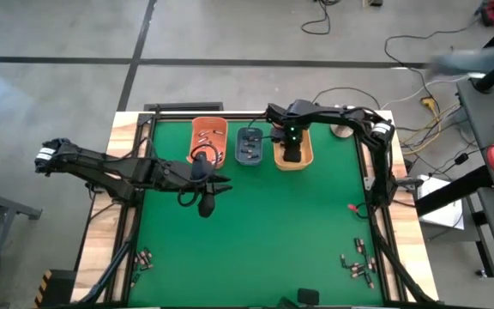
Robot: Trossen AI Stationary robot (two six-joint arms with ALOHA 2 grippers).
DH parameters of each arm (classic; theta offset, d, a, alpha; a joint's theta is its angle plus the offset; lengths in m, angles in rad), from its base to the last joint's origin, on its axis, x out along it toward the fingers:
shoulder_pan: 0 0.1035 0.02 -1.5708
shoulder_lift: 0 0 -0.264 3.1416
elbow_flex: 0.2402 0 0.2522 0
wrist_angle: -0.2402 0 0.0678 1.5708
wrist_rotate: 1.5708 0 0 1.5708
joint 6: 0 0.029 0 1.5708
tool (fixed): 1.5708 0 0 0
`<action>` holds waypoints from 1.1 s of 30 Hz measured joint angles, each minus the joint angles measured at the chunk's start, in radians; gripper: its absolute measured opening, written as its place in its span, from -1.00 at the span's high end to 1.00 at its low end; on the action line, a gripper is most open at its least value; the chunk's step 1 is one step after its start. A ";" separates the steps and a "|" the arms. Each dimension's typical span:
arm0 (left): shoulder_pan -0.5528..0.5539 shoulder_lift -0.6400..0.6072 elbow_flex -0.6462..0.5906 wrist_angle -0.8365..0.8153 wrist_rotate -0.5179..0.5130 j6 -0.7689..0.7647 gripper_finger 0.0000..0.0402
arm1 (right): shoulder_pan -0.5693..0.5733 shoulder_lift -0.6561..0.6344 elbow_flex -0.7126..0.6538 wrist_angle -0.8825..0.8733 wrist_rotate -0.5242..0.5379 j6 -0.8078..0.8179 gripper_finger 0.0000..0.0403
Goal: Sort batteries
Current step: Put the large black battery into the yellow bin, then put the small black battery into the blue bin
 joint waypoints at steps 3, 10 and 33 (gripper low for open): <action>0.000 0.016 0.001 0.001 -0.003 0.000 0.55 | -0.002 0.007 -0.001 0.023 0.001 -0.010 0.79; 0.000 0.033 0.009 0.005 -0.003 -0.003 0.55 | -0.004 0.058 -0.002 0.062 0.008 -0.038 0.77; -0.001 0.007 0.217 -0.206 -0.055 0.097 0.55 | 0.077 -0.092 0.212 -0.310 0.015 0.263 0.37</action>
